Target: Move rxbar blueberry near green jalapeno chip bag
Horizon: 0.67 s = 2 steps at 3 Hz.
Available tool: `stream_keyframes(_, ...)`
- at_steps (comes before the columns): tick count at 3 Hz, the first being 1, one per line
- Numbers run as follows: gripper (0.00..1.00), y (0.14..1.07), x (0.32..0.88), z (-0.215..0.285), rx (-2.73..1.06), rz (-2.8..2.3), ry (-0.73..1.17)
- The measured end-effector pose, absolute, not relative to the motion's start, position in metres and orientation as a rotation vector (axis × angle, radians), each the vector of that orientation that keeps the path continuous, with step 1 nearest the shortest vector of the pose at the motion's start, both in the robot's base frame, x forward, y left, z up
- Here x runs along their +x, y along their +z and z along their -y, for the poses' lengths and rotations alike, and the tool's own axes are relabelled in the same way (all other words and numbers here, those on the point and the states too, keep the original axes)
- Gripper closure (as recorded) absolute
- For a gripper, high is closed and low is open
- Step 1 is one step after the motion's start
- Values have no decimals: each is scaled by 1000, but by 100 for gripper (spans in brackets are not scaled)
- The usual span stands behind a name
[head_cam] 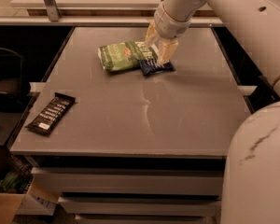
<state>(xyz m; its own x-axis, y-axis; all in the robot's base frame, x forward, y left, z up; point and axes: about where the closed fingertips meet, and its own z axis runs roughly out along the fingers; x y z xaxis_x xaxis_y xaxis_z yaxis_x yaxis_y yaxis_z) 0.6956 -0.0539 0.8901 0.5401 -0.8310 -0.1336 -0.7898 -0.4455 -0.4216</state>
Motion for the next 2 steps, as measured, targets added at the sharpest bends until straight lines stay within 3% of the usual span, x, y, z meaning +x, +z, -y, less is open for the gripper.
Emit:
stream_keyframes(1,0,894,697,48,-2355,-1287,-93)
stream_keyframes(2,0,894,697,48,-2355,-1287,-93)
